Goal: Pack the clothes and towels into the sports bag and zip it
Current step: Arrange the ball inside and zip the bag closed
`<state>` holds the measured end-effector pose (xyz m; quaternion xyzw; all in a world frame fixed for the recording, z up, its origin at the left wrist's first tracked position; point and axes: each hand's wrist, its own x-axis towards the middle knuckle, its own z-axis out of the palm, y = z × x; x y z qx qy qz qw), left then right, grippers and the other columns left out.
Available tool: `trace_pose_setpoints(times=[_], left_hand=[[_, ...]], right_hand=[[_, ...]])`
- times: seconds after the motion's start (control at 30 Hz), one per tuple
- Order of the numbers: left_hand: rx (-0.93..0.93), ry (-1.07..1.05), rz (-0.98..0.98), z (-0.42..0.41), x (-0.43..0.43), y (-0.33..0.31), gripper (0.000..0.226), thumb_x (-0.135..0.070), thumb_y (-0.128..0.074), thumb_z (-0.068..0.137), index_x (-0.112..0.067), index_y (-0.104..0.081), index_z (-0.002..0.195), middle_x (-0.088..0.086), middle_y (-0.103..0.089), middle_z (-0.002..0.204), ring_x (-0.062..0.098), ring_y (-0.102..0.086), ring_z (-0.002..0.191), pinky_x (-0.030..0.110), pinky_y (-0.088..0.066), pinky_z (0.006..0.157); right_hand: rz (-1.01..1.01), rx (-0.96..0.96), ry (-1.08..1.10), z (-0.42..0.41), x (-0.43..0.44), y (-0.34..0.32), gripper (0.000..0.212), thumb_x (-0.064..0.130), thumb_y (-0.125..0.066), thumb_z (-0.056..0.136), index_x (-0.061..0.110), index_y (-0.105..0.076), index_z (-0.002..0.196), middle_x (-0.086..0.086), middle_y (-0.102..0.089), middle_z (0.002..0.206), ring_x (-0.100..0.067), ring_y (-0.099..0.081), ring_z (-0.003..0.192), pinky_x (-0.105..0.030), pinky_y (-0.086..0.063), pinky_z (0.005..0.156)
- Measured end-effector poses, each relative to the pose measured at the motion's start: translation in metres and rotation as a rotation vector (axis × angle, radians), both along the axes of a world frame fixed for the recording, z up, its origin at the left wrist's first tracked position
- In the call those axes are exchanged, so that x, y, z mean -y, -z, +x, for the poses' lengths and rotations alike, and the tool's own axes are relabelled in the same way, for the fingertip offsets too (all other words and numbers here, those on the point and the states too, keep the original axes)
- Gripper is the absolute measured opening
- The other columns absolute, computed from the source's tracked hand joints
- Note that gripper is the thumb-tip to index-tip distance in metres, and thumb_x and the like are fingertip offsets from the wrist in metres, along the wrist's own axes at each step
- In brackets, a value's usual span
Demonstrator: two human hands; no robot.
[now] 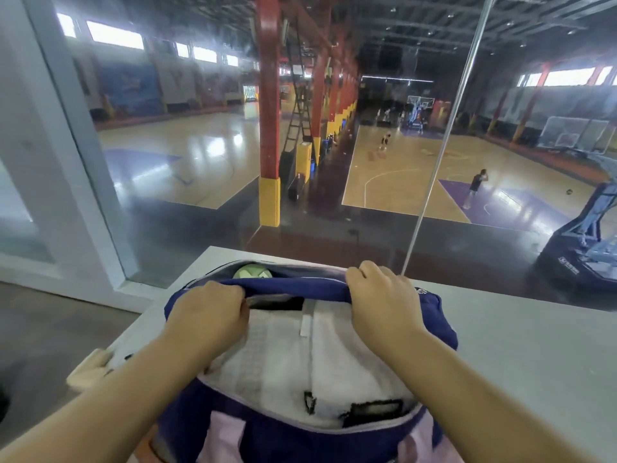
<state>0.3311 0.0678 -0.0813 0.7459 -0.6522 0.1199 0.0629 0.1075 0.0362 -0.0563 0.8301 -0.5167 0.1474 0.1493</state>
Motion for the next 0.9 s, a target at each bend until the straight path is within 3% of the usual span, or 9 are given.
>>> trace_pose_setpoints(times=[0.07, 0.17, 0.27, 0.47, 0.53, 0.67, 0.77, 0.9], left_hand=[[-0.007, 0.019, -0.025, 0.002, -0.003, 0.000, 0.031, -0.033, -0.037, 0.095, -0.020, -0.065, 0.097, 0.003, -0.069, 0.095, 0.023, -0.064, 0.088, 0.033, -0.049, 0.071], [-0.024, 0.023, -0.045, 0.001, -0.009, 0.000, 0.031, -0.032, -0.036, 0.096, -0.021, -0.065, 0.097, 0.002, -0.069, 0.094, 0.023, -0.063, 0.085, 0.033, -0.046, 0.067], [-0.037, -0.029, -0.024, 0.011, -0.017, 0.002, 0.028, -0.029, -0.037, 0.094, -0.017, -0.063, 0.097, 0.006, -0.068, 0.097, 0.026, -0.062, 0.088, 0.033, -0.041, 0.066], [-0.143, -0.101, 0.006, 0.037, -0.047, 0.001, 0.022, -0.031, -0.043, 0.090, -0.016, -0.059, 0.082, 0.008, -0.063, 0.083, 0.024, -0.049, 0.068, 0.031, -0.037, 0.060], [-0.193, -0.099, -0.006, 0.041, -0.052, 0.003, 0.022, -0.031, -0.045, 0.089, -0.017, -0.059, 0.080, 0.007, -0.064, 0.082, 0.024, -0.053, 0.068, 0.032, -0.041, 0.061], [-0.244, -0.079, -0.024, 0.041, -0.059, 0.003, 0.024, -0.032, -0.044, 0.090, -0.024, -0.044, 0.067, -0.001, -0.052, 0.071, 0.019, -0.048, 0.064, 0.030, -0.036, 0.060], [-0.277, -0.077, -0.069, 0.037, -0.064, 0.001, 0.031, -0.041, -0.047, 0.090, -0.024, -0.045, 0.064, -0.004, -0.058, 0.069, 0.017, -0.053, 0.064, 0.031, -0.043, 0.059], [-0.376, -0.022, -0.125, 0.013, -0.068, -0.002, 0.034, -0.050, -0.051, 0.087, -0.022, -0.051, 0.066, -0.006, -0.056, 0.061, 0.011, -0.053, 0.061, 0.030, -0.046, 0.059]], right_hand=[[-0.036, -0.070, -0.082, 0.016, -0.001, 0.001, 0.036, 0.006, -0.079, 0.050, 0.016, -0.059, 0.078, -0.001, -0.058, 0.072, -0.024, -0.057, 0.060, -0.031, -0.028, 0.053], [-0.012, -0.074, -0.222, 0.038, -0.004, 0.001, 0.025, 0.007, -0.068, 0.070, 0.016, -0.061, 0.092, -0.003, -0.062, 0.087, -0.029, -0.060, 0.079, -0.034, -0.030, 0.061], [0.050, -0.047, -0.146, 0.041, -0.001, 0.000, 0.020, 0.008, -0.049, 0.086, 0.017, -0.054, 0.103, -0.002, -0.057, 0.104, -0.027, -0.057, 0.096, -0.032, -0.030, 0.066], [0.064, 0.030, -0.088, 0.033, -0.005, 0.003, 0.018, 0.008, -0.050, 0.084, 0.018, -0.056, 0.097, 0.000, -0.058, 0.099, -0.026, -0.058, 0.092, -0.031, -0.029, 0.063], [0.061, 0.038, -0.079, 0.031, -0.007, 0.007, 0.020, 0.008, -0.052, 0.083, 0.018, -0.059, 0.098, 0.001, -0.060, 0.099, -0.027, -0.058, 0.092, -0.031, -0.030, 0.064], [0.037, 0.053, -0.096, 0.029, -0.013, 0.012, 0.020, 0.006, -0.056, 0.082, 0.016, -0.062, 0.097, -0.003, -0.062, 0.096, -0.030, -0.061, 0.090, -0.032, -0.032, 0.061], [0.093, -0.038, -0.152, 0.019, -0.014, 0.008, 0.025, 0.013, -0.050, 0.087, 0.024, -0.058, 0.108, 0.004, -0.059, 0.106, -0.022, -0.056, 0.101, -0.032, -0.037, 0.072], [0.129, 0.058, -0.229, -0.011, -0.023, 0.005, 0.025, 0.020, -0.055, 0.087, 0.026, -0.063, 0.109, 0.006, -0.064, 0.107, -0.020, -0.057, 0.100, -0.034, -0.044, 0.086]])
